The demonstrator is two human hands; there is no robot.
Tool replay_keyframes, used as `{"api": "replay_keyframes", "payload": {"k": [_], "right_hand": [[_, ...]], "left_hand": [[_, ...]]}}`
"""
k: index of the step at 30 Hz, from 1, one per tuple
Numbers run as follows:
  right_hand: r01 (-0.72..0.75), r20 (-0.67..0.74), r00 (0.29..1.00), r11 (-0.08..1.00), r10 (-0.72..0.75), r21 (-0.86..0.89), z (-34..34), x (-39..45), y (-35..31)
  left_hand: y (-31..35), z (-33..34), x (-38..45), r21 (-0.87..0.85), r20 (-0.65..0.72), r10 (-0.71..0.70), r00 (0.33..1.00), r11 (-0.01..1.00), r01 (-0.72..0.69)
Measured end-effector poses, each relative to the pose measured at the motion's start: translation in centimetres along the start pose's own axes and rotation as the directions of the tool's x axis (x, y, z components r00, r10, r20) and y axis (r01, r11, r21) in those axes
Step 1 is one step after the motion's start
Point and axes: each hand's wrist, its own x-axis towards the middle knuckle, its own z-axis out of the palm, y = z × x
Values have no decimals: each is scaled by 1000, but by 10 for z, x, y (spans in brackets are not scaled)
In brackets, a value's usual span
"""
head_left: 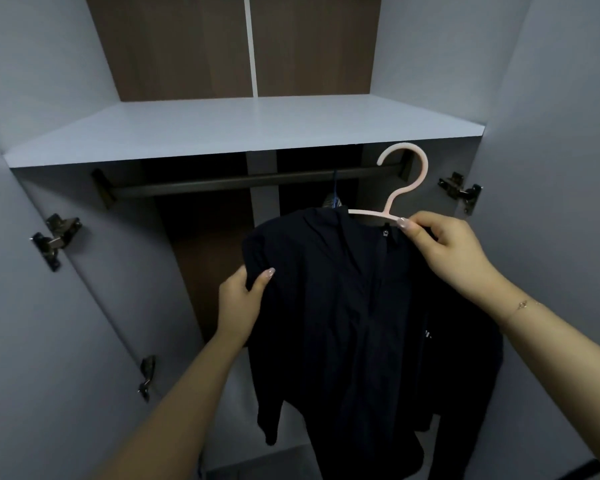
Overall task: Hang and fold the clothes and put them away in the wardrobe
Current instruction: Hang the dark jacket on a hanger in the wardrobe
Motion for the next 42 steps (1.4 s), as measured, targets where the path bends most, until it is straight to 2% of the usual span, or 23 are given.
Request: {"api": "replay_keyframes", "payload": {"k": [2,4,5,7,10,13,16,17,19,20,21,23,25,26,27,29,31,35,39,42], "right_hand": [[-1,12,1000,1000,1,-8,-3,0,1],[11,43,999,1000,-10,-27,-11,1,6],[17,76,997,1000,-16,-15,-15,1,9],[15,147,989,1000,-17,17,-21,2,15],[-11,161,987,1000,15,-28,-21,5,30],[-25,59,998,996,31,-90,-14,9,43],[-64,-111,993,988,49,-139,-8,14,52],[-67,-122,991,989,50,-133,-6,14,54],[-28,-64,998,998,25,-59,-2,14,54],[-6,-19,1000,1000,6,-5,0,13,53],[12,21,1000,999,-13,36,2,13,51],[41,82,996,997,-46,59,8,14,45],[75,131,988,996,-81,51,16,17,36],[94,148,984,994,-101,53,20,19,30],[113,160,980,992,-121,59,23,20,25],[128,186,972,988,-142,89,27,21,18],[87,223,967,983,-123,162,25,20,16],[-35,241,970,962,-33,272,-4,8,50],[-266,408,904,917,130,297,-11,-28,103],[-295,368,913,909,177,295,6,-49,123]], "left_hand": [[-5,-2,3,36,-74,-9,997,999,11],[-5,-22,15,112,-128,49,991,993,-35],[-2,-37,23,167,-86,96,992,983,-81],[7,-70,42,249,95,147,985,954,-166],[25,-100,68,396,307,100,947,891,-222],[35,-105,80,484,422,12,907,843,-236],[38,-101,72,391,510,-115,853,914,-111],[37,-101,69,325,505,-124,854,944,-55],[32,-99,69,224,422,-109,900,975,13],[28,-97,72,231,376,-119,919,973,32],[25,-92,77,314,348,-133,928,949,18],[26,-75,78,492,297,-121,947,870,-43],[38,-49,70,380,284,20,959,916,-131],[46,-34,63,316,329,108,938,924,-217],[55,-18,56,325,400,176,899,890,-319],[64,8,43,427,514,205,833,781,-456],[64,21,38,455,500,219,838,757,-469],[56,16,45,331,473,235,849,846,-418],[49,9,61,287,450,212,868,886,-365],[41,10,73,264,468,208,859,894,-361]]}}
